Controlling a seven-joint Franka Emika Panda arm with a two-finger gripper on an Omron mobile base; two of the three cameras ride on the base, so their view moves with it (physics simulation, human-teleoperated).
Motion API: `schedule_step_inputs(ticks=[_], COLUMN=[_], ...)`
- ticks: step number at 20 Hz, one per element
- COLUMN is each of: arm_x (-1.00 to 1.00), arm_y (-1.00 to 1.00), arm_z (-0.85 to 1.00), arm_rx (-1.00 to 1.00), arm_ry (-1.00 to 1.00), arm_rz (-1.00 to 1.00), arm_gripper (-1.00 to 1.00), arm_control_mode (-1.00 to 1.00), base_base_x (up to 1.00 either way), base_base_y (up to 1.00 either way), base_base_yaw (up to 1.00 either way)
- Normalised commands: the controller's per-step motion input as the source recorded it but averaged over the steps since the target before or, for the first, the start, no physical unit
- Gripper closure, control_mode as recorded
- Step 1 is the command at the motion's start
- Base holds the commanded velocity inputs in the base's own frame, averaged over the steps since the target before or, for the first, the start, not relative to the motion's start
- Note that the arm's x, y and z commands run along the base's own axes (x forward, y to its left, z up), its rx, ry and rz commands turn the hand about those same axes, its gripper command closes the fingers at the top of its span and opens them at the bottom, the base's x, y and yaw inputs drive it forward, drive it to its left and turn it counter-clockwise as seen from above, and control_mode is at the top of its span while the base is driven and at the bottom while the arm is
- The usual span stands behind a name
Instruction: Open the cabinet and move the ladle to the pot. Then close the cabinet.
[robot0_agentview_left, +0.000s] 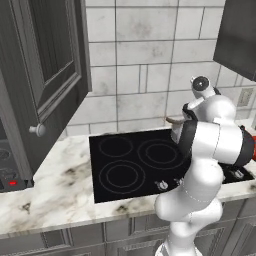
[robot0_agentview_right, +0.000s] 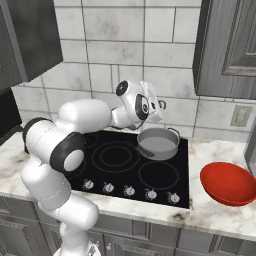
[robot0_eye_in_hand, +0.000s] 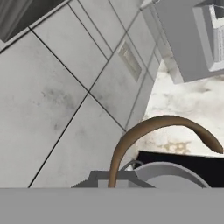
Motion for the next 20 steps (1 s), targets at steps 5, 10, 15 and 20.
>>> schedule_step_inputs(ticks=[5,10,15,20], arm_x=[0.23,0.21,0.25,0.32], arm_y=[-0.33,-0.36,-0.14,0.00], arm_z=[-0.17,-0.20,-0.26,-0.19], arm_rx=[-0.07,-0.07,-0.08,-0.05], arm_ry=[0.00,0.00,0.00,0.11], arm_rz=[0.02,0.02,0.01,0.00], arm_gripper=[1.00,1.00,1.00,1.00], arm_control_mode=[-1.00,-1.00,-1.00,-1.00], base_base_x=[0.00,0.00,0.00,0.00], base_base_y=[0.00,0.00,0.00,0.00], base_base_yaw=[0.00,0.00,0.00,0.00])
